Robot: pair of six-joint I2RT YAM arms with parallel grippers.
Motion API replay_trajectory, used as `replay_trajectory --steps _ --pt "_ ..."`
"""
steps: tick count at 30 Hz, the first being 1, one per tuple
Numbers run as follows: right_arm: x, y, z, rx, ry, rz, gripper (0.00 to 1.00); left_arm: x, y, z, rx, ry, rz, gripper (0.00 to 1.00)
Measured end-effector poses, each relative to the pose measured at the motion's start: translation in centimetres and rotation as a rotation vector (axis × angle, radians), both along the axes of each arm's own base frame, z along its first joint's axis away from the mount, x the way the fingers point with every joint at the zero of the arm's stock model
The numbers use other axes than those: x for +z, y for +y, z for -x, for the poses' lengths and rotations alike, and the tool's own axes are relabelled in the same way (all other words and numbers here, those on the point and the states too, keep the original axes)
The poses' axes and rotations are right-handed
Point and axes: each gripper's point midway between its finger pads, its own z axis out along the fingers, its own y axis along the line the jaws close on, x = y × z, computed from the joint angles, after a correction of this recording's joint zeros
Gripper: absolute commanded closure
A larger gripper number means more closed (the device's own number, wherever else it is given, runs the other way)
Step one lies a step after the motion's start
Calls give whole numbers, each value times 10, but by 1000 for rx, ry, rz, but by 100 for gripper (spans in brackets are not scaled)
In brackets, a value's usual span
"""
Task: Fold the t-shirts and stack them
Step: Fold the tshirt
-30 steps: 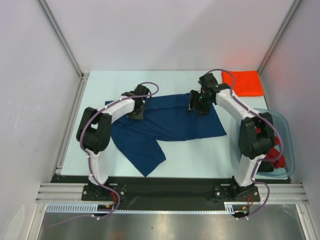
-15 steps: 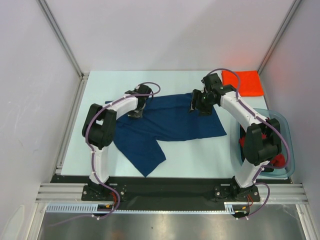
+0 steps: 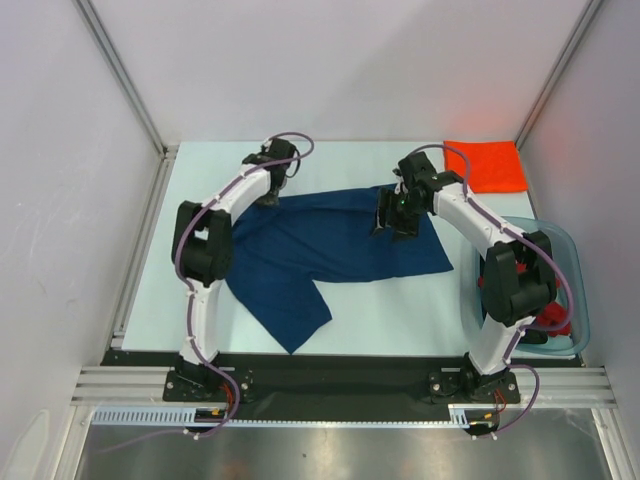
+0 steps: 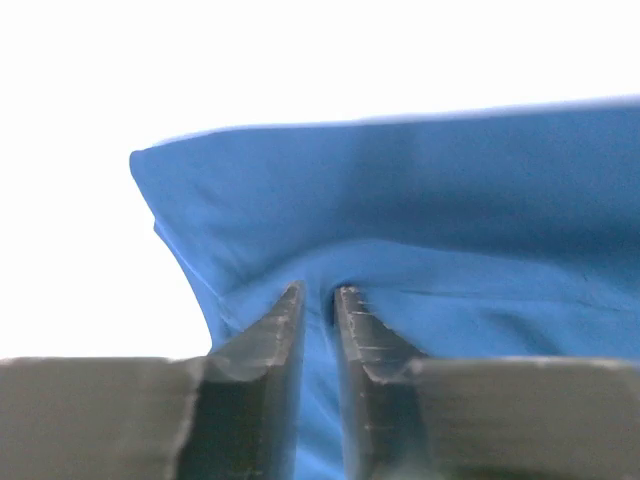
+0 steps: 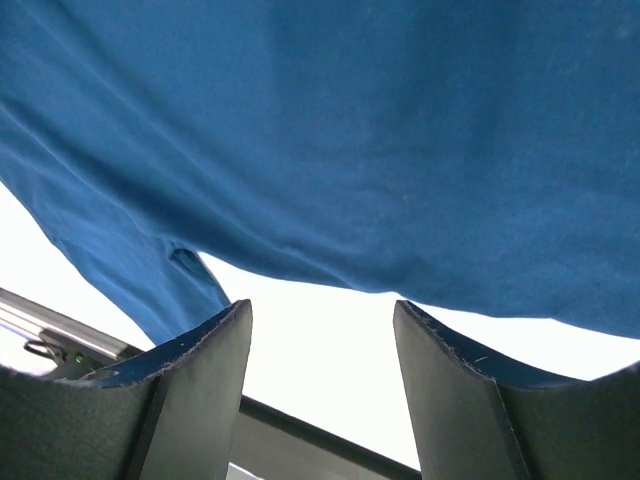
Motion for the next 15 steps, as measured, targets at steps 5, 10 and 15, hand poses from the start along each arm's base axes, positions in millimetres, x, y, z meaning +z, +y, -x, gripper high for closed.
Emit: replay_trajectory --steps 5,10,15 --pt "-3 -1 7 24 17 14 36 -5 37 -29 97 -12 -14 39" --pt "-6 -3 9 24 27 12 36 1 43 -16 112 -10 8 48" --pt "-8 -2 10 27 34 0 36 1 30 -4 83 0 37 50"
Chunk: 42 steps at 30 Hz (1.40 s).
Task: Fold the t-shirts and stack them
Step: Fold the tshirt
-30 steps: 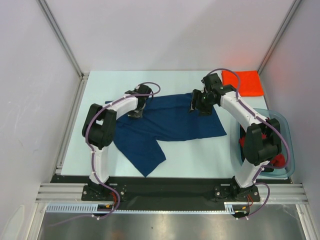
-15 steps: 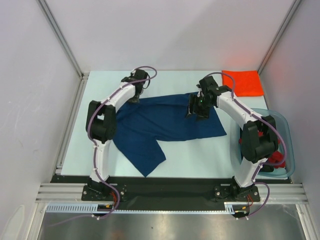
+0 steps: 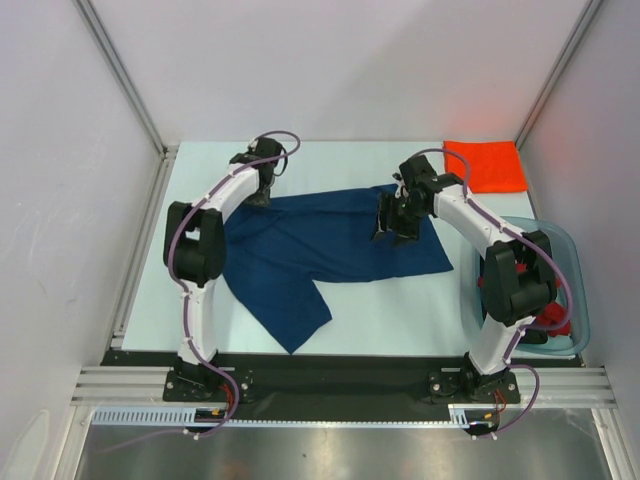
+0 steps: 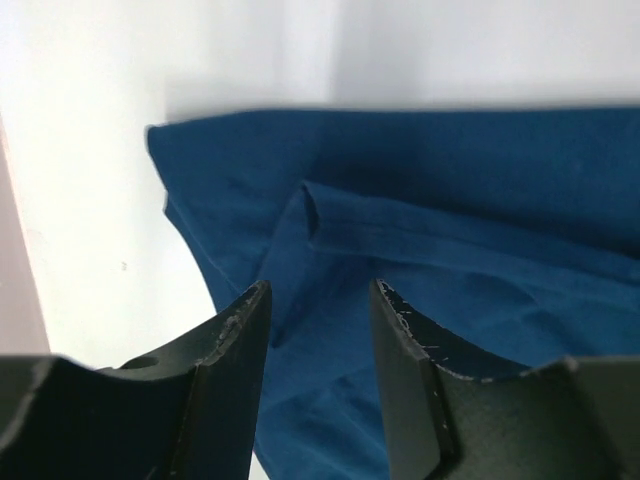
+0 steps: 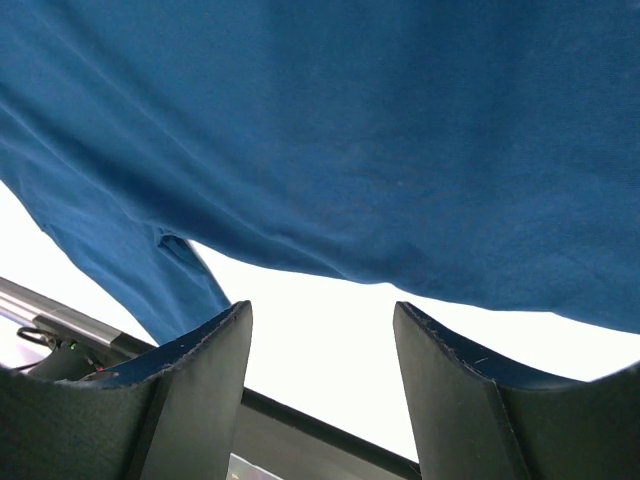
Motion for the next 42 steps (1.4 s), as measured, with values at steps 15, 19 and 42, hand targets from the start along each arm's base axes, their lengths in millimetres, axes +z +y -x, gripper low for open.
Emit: replay_trajectory --steps 15,19,42 --pt "-1 0 -2 2 2 -22 36 -7 -7 -5 1 -12 56 56" --pt "-6 -7 -1 -14 18 -22 36 -11 -2 -12 20 -20 60 56" --pt "-7 -9 -2 -21 26 -44 36 -30 -5 -29 17 -21 112 60"
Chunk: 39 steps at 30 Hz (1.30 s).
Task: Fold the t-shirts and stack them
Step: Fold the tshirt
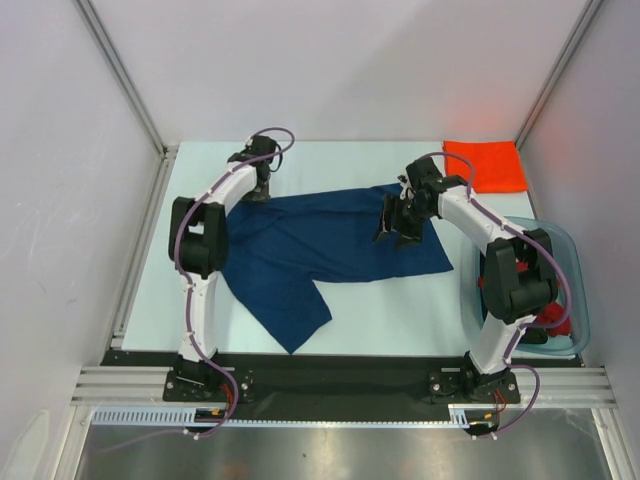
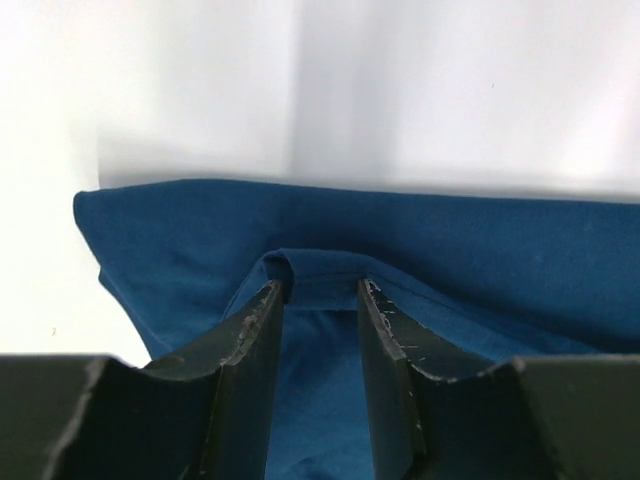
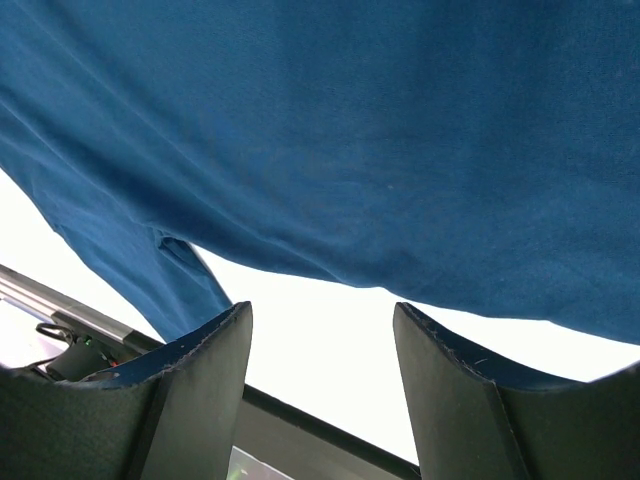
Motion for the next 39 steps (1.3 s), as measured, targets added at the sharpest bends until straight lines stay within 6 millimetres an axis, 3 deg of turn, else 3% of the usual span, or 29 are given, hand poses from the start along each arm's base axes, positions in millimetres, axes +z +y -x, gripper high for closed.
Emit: replay_trajectory --steps 3,11,20,31,39 --pt "-3 0 0 -1 7 2 36 -4 2 -3 3 -2 9 66" --pt "-6 0 0 0 21 -3 36 -13 6 -3 13 15 12 98" --pt "-13 2 0 1 40 -11 36 0 -1 10 21 29 39 100" --pt "-18 5 -6 -3 46 -16 36 48 -35 78 -24 14 100 100" --pt "-26 10 -9 5 61 -16 36 46 -46 129 -41 57 136 100"
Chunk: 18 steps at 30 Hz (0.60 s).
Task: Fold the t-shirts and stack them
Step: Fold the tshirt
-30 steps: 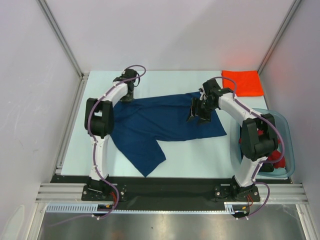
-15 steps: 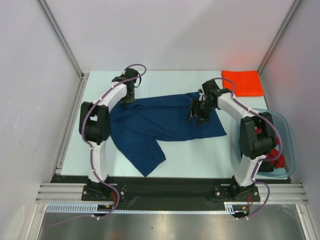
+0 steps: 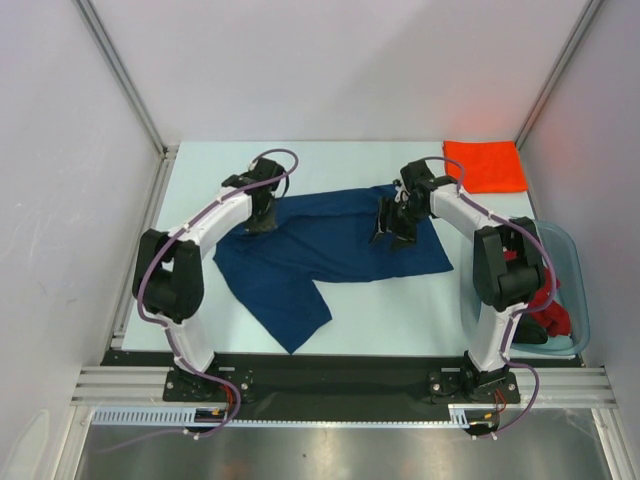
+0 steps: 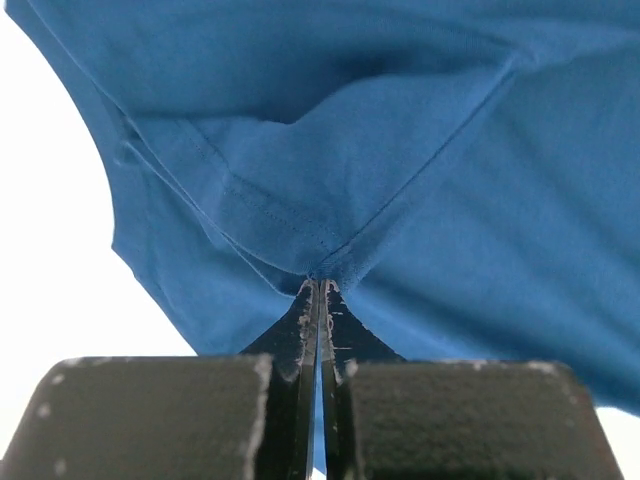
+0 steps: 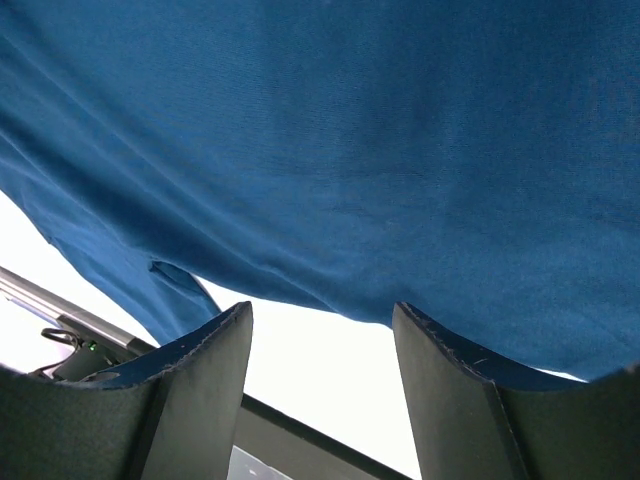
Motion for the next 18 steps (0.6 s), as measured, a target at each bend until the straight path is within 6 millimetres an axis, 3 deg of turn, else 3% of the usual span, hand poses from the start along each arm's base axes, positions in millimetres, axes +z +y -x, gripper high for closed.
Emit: replay_trajectory --steps 6,15,18 --pt "-4 0 -2 -1 6 4 36 -10 -11 27 -26 46 24 100" --pt "-4 1 -8 -2 -1 6 36 -8 -47 38 -84 49 115 99" --pt "-4 1 -8 -3 1 7 36 -8 -58 41 -105 56 145 80"
